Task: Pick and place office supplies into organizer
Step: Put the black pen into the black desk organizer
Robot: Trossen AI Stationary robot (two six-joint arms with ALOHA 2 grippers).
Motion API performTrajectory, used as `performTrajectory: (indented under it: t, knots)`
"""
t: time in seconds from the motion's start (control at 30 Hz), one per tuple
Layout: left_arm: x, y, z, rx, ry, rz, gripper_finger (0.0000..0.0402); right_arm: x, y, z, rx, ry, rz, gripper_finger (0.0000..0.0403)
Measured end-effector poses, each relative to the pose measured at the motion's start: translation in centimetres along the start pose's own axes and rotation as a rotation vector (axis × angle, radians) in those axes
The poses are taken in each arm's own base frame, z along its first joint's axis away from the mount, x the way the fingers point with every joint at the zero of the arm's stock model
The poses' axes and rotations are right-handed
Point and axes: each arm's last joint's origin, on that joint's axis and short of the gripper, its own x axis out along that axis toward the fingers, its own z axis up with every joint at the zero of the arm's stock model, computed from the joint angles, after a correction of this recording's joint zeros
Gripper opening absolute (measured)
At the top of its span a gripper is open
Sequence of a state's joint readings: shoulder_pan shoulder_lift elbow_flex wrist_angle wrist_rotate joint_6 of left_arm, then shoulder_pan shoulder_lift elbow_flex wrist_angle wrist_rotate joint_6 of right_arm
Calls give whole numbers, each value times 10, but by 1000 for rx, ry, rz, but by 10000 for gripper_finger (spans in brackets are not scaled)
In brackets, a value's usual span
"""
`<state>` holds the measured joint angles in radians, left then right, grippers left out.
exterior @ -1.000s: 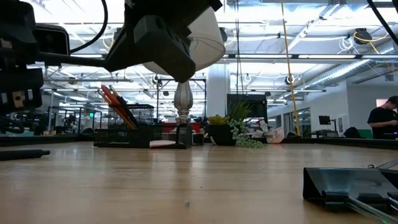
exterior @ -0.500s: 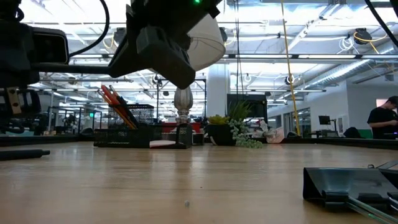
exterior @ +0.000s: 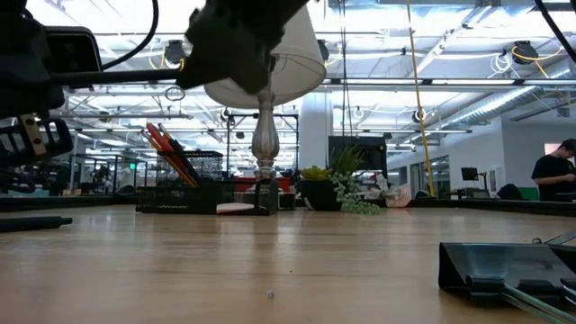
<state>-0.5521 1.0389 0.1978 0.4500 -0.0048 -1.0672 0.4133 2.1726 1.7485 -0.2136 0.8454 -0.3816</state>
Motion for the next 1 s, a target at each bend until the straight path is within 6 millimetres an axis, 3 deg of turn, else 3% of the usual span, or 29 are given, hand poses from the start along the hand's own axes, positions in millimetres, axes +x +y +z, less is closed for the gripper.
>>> performTrajectory:
  t: [0.27, 0.4, 0.53, 0.73, 1.0]
  knots:
    - [0, -1, 0, 28, 1, -8, 27, -17, -9, 3, 4, 23, -44, 162]
    - [0, -4, 0, 70, -19, -28, 25, -28, -22, 5, 178, 26, -66, 165]
    - [0, -4, 1, 112, -53, -12, 30, -39, -35, 11, 438, -32, 18, 160]
    - [-1, -8, 5, 211, -145, -19, 25, -33, -27, 3, 595, -59, 46, 155]
    - [-2, -14, 9, 351, -299, 12, 26, -43, -26, -3, 812, -375, -16, 155]
